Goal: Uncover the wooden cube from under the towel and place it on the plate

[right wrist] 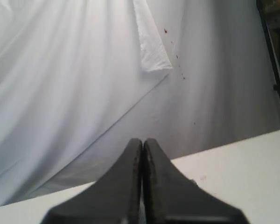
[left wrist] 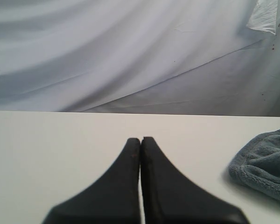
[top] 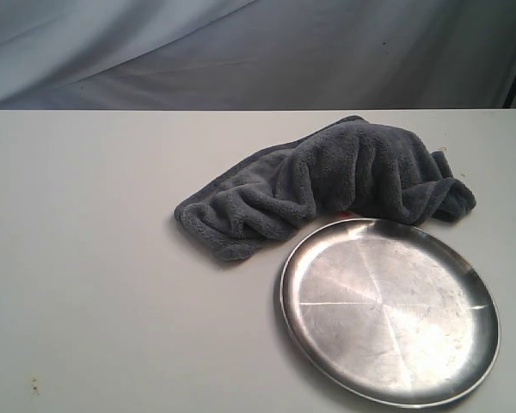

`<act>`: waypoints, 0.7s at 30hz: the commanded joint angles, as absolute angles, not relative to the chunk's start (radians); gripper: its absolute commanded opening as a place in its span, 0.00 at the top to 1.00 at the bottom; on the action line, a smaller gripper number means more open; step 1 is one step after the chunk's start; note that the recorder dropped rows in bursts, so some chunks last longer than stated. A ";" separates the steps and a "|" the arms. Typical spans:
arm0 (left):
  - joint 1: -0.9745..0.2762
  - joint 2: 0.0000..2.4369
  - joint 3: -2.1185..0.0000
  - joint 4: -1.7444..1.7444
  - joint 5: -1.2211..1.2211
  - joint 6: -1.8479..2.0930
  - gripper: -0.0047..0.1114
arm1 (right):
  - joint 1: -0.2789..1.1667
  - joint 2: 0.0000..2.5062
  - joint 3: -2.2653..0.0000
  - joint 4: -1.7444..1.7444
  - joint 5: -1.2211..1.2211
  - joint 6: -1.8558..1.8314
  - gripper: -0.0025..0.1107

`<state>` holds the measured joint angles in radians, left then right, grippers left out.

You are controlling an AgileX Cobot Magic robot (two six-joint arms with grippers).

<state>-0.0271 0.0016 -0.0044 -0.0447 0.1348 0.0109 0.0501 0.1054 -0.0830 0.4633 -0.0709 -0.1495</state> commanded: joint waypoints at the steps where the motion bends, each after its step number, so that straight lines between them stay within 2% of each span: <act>1: -0.028 0.000 0.000 -0.044 0.133 0.010 0.95 | 0.049 0.098 -0.203 0.373 0.039 -0.182 0.98; 12: -0.028 0.000 0.000 -0.044 0.133 0.008 0.95 | 0.049 0.252 -0.385 0.245 0.395 -0.205 0.98; 21: -0.028 0.000 0.000 -0.044 0.133 0.008 0.95 | 0.050 0.568 -0.508 0.194 0.721 -0.191 0.98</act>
<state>-0.0271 0.0016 -0.0044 -0.0447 0.1348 0.0109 0.0501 0.4762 -0.4643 0.2162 0.6360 -0.2006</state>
